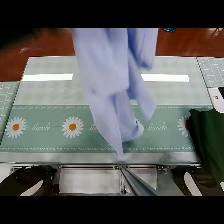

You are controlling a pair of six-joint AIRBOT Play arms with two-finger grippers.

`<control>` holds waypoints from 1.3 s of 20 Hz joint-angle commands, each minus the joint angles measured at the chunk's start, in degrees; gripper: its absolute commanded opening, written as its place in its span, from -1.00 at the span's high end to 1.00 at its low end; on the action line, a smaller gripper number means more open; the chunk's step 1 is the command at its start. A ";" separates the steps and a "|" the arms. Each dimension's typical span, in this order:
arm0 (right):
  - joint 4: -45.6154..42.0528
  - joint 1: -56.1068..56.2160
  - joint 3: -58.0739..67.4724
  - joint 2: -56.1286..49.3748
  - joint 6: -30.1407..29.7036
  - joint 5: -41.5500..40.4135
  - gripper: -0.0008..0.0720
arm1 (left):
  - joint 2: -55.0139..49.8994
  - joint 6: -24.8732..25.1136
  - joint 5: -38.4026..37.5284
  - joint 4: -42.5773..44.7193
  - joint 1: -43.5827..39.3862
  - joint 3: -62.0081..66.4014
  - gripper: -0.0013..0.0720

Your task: Fold the shirts.

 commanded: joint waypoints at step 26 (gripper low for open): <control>26.51 -22.86 -44.09 -10.95 -11.82 -12.20 -0.14 | -4.17 18.36 -35.74 -7.02 47.19 -53.99 -0.41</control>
